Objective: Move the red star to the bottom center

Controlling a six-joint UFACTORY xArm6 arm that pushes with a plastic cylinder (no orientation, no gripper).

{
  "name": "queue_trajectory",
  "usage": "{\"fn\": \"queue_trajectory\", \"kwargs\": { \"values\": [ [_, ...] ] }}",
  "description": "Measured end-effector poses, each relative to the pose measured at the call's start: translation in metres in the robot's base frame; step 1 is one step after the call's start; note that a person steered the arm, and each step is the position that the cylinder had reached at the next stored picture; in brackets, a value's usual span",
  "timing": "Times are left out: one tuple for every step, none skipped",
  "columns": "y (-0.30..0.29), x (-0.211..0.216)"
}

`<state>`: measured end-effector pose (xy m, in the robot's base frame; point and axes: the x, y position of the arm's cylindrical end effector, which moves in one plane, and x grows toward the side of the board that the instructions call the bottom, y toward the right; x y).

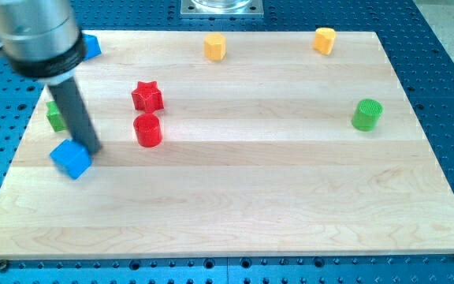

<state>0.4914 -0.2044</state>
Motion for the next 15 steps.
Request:
{"fn": "queue_trajectory", "kwargs": {
  "values": [
    [-0.004, 0.046],
    [-0.012, 0.047],
    [-0.027, 0.045],
    [-0.027, -0.023],
    [-0.009, -0.066],
    [0.004, -0.114],
    [0.054, -0.12],
    [0.1, -0.126],
    [0.171, -0.126],
    [0.176, -0.126],
    [0.176, -0.126],
    [0.176, -0.126],
    [0.176, -0.127],
    [0.197, -0.134],
    [0.194, -0.109]
  ]
}}
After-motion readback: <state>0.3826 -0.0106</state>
